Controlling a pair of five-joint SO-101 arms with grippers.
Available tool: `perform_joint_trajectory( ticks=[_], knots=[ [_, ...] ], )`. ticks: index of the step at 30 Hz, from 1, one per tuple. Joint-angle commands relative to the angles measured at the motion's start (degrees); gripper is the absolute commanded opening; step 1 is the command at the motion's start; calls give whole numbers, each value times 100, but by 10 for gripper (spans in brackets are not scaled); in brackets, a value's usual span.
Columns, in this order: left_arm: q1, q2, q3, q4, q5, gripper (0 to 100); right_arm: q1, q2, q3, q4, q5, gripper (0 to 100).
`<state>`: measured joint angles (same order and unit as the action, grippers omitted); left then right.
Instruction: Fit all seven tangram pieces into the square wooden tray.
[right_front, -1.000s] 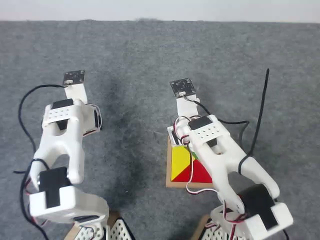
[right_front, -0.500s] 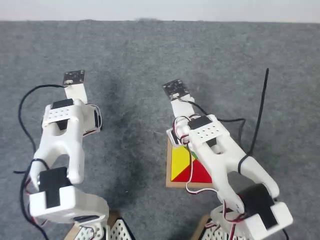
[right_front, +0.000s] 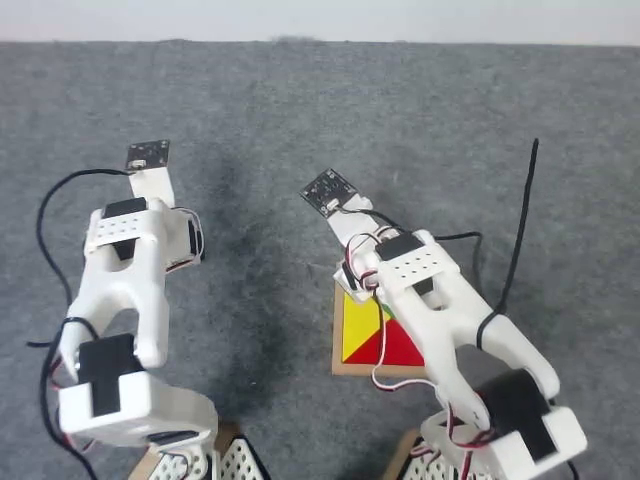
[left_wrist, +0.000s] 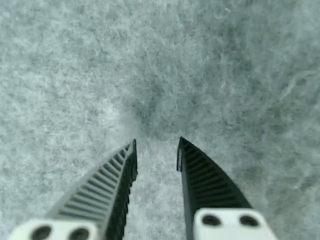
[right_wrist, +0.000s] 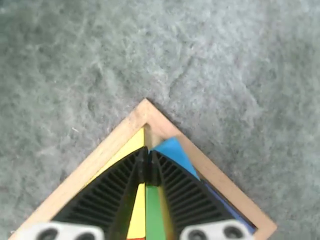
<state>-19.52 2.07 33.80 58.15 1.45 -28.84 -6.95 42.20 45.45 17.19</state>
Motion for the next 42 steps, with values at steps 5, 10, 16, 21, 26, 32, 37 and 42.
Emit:
perform_joint_trajectory(
  ticks=[5, 10, 16, 21, 26, 32, 37, 42],
  knots=[
    [-44, -255, -40, -88, -62, 130, 13, -1007, 738, 145, -26, 8],
    [-44, -255, -22, -88, -53, 130, 40, -1455, 1125, 145, 18, 8],
    [-44, -255, -13, -88, -44, 130, 453, -1648, 1037, 66, -413, 8],
    [-26, -255, -13, -88, -44, 130, 611, -1859, 1020, 66, -598, 8],
    [-35, -255, -13, -88, -44, 130, 804, -2369, 1257, 22, -747, 8],
    [-26, -255, -13, -88, -44, 130, 769, -2686, 1459, -101, -800, 8],
    [-26, -255, -13, -88, -44, 130, 804, -1912, 1222, -365, -1108, 7],
    [-26, -255, -13, -79, -44, 130, 971, -1024, 563, -391, -1398, 7]
  ],
)
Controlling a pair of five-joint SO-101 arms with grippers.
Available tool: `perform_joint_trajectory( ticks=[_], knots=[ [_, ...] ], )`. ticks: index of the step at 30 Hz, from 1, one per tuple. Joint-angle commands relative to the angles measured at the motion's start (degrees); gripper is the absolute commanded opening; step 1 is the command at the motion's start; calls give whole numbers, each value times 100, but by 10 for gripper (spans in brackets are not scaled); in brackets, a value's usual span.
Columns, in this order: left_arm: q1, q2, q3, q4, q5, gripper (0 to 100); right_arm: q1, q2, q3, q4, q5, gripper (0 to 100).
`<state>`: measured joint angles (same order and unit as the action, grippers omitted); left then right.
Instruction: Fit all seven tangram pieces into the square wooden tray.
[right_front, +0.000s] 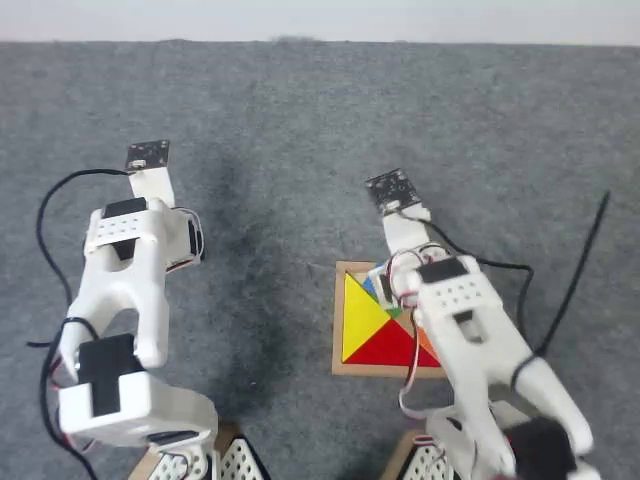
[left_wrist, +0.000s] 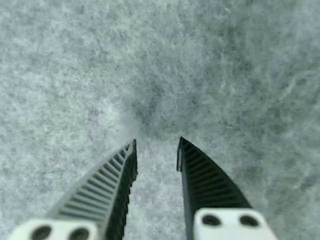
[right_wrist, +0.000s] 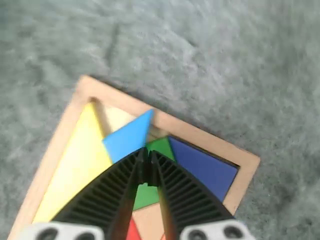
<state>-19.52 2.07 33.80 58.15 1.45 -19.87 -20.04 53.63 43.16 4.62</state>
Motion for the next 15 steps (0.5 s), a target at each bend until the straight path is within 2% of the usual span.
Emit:
perform_joint_trajectory(
  ticks=[1, 8, 15],
  knots=[
    [-26, -255, -13, -79, -44, 130, 66, 409, -659, -163, -149, 7],
    [-26, -255, -13, -79, -44, 130, 31, 725, -949, -295, -141, 7],
    [-26, -255, -13, -79, -53, 130, -505, 787, -905, -418, 44, 7]
  ],
)
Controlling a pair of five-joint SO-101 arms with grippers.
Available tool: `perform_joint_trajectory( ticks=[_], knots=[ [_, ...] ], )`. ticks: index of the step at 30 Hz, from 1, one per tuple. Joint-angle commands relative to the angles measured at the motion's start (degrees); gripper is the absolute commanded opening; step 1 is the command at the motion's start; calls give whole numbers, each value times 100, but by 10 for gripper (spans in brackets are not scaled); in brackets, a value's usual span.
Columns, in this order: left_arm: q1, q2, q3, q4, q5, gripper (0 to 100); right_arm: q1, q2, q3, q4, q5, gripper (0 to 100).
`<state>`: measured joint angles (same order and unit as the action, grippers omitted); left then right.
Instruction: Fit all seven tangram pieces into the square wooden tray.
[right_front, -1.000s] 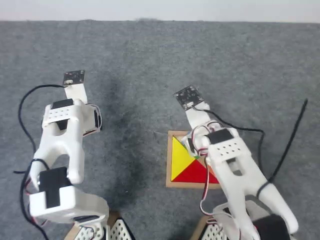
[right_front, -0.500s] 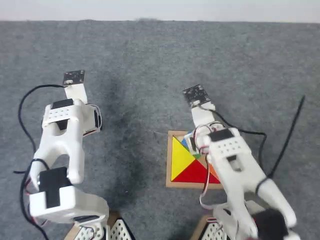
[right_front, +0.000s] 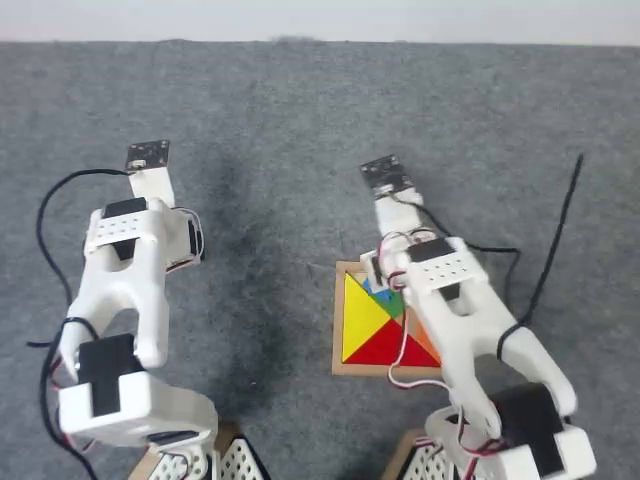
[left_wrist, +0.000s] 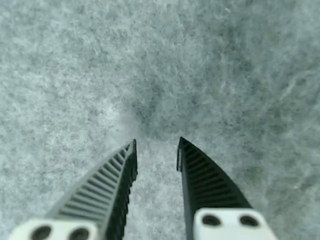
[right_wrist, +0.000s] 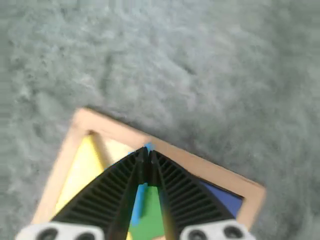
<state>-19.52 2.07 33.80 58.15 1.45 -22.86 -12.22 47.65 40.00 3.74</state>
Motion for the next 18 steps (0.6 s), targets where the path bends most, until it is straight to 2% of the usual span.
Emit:
perform_joint_trajectory(
  ticks=[1, 7, 12, 18],
  knots=[
    [-26, -255, -13, -79, -53, 130, -268, 4, -308, -75, 141, 7],
    [-26, -255, -13, -79, -62, 130, -330, -4, -229, -101, 158, 7],
    [-26, -255, -13, -79, -62, 130, -646, -66, -79, -119, 167, 7],
    [-44, -255, -13, -79, -70, 130, -347, -936, 334, -127, 105, 7]
  ],
)
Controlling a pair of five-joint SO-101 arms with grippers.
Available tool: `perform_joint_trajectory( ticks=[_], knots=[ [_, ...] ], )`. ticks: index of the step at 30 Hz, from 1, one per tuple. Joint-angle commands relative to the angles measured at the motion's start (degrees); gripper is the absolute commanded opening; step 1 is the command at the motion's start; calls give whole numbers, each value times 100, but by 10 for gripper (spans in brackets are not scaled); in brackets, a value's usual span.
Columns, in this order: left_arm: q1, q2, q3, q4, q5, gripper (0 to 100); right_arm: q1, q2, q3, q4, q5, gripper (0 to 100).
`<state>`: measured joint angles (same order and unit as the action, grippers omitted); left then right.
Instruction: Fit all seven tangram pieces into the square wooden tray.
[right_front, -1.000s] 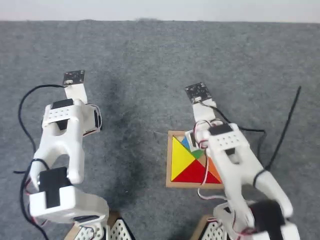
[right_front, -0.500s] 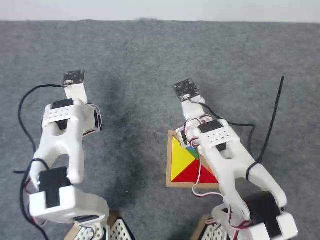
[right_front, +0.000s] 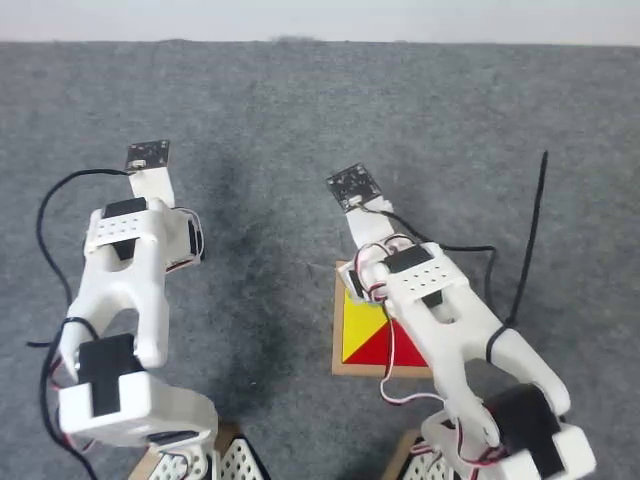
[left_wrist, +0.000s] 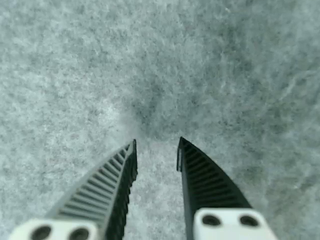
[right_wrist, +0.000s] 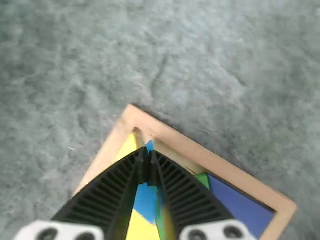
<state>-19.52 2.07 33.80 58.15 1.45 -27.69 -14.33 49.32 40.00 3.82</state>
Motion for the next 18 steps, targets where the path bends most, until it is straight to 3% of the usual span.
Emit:
perform_joint_trajectory(
  ticks=[1, 9, 18],
  knots=[
    [-35, -255, -13, -79, -70, 130, 127, -998, 343, -145, 97, 7],
    [-35, -255, -13, -70, -70, 130, -163, -2633, 1565, -31, 158, 7],
    [-44, -255, -4, -62, -70, 130, -980, -2905, 1741, 435, 273, 7]
  ],
)
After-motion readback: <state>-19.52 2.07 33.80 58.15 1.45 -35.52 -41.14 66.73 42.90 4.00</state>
